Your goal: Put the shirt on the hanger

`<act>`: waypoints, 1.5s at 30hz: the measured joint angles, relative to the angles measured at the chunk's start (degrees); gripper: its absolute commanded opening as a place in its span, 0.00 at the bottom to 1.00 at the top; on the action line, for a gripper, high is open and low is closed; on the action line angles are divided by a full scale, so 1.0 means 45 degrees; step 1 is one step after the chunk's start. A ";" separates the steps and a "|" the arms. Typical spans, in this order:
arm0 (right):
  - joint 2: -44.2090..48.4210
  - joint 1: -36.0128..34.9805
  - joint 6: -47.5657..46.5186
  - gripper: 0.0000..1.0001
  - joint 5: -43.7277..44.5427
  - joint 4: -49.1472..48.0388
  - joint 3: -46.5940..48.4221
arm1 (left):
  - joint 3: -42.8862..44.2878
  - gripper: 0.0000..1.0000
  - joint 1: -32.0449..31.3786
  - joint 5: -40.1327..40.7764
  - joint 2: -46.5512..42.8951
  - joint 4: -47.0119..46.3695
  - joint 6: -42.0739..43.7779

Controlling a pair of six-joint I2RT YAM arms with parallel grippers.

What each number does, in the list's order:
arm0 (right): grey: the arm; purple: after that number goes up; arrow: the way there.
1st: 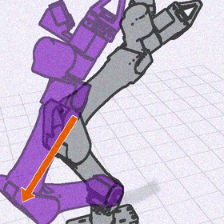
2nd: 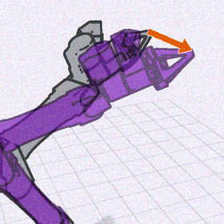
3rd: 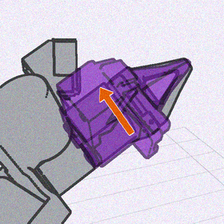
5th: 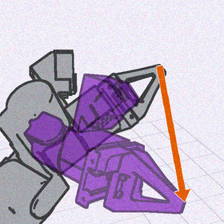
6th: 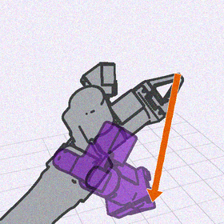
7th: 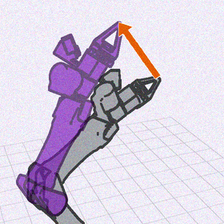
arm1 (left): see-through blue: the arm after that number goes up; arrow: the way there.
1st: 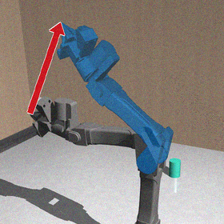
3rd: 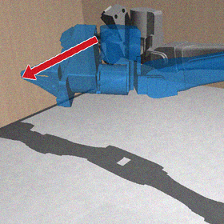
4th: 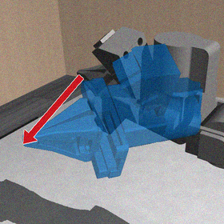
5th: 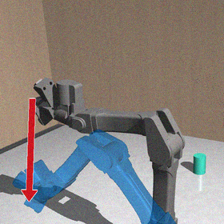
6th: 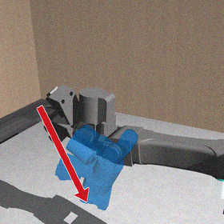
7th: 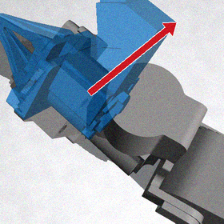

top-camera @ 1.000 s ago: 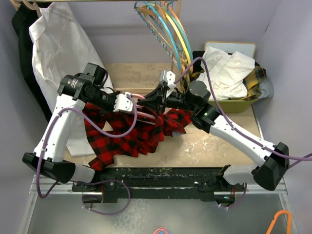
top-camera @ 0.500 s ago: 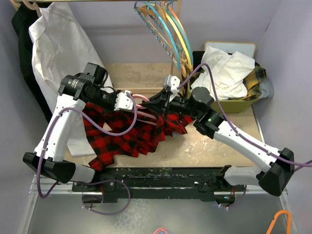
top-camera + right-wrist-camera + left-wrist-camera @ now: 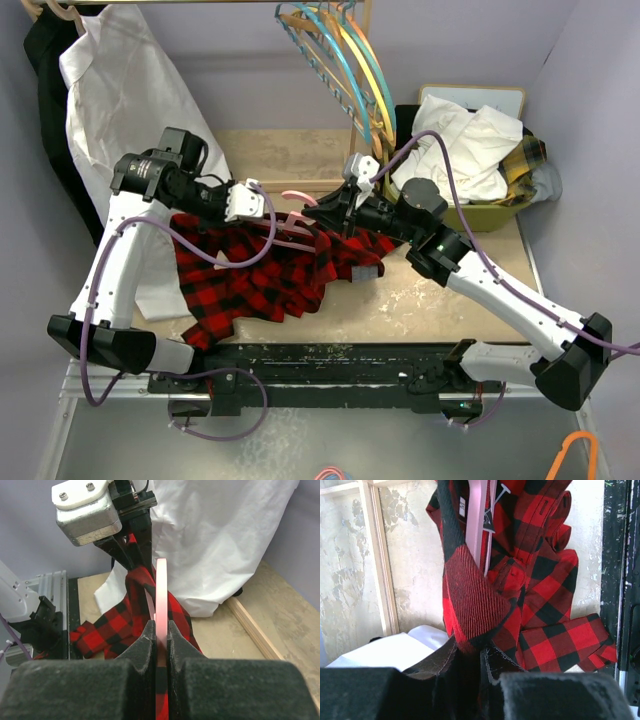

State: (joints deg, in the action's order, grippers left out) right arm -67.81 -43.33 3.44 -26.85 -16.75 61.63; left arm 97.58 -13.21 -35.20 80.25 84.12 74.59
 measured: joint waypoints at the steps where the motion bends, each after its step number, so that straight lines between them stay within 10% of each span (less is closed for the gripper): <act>1: 0.0000 0.0000 0.0000 0.00 0.0024 0.0000 0.0000 | 0.0000 0.23 0.0053 0.0005 0.0000 0.0005 0.0000; 39: -0.1049 0.0049 0.0899 0.00 -0.0044 -0.0665 0.0529 | 0.0000 0.31 0.0189 -0.0690 0.0340 0.0257 0.0107; 42: -0.1005 0.0049 0.0942 0.00 0.0092 -0.0675 0.0529 | 0.0000 0.01 0.0189 -0.0695 0.0340 0.0325 0.0141; 45: -0.0996 0.0044 0.1030 0.00 0.0073 -0.0651 0.0529 | 0.0000 0.00 0.0194 -0.0685 0.0340 0.0369 0.0223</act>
State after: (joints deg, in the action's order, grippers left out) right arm -72.29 -43.13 8.08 -26.52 -19.68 64.01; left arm 97.58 -12.34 -38.28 81.78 85.78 75.59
